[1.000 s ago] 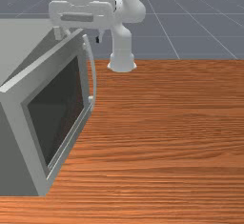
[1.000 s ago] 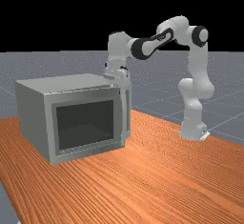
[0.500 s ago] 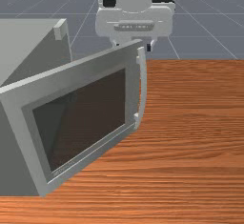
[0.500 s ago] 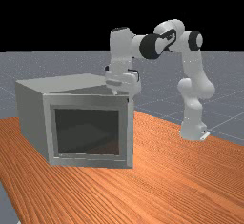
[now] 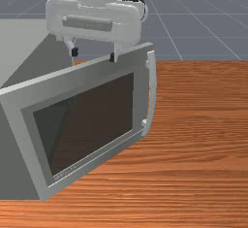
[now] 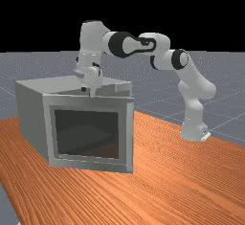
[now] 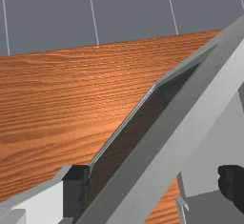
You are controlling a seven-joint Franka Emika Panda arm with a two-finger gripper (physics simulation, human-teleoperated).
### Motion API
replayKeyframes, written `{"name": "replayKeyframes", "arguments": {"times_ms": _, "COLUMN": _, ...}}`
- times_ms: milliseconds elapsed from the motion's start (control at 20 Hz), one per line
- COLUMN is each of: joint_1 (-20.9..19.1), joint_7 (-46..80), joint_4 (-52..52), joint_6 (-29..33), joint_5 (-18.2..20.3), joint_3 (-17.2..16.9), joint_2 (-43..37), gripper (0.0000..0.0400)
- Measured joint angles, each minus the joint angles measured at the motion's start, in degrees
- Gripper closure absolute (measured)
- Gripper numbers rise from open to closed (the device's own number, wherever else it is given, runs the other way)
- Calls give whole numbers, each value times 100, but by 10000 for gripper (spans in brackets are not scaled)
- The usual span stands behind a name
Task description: Open the microwave
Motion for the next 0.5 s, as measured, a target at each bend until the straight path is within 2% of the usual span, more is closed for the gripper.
{"name": "replayKeyframes", "arguments": {"times_ms": 250, "joint_1": 262, "joint_7": 165, "joint_4": 355, "joint_6": -332, "joint_5": -140, "joint_3": -119, "joint_2": 359, "gripper": 0}}
{"name": "replayKeyframes", "arguments": {"times_ms": 400, "joint_1": 853, "joint_7": 402, "joint_4": 359, "joint_6": -436, "joint_5": -636, "joint_3": -425, "joint_2": 456, "gripper": 0}}
{"name": "replayKeyframes", "arguments": {"times_ms": 500, "joint_1": 1171, "joint_7": 659, "joint_4": 287, "joint_6": -379, "joint_5": -781, "joint_3": -504, "joint_2": 492, "gripper": 0}}
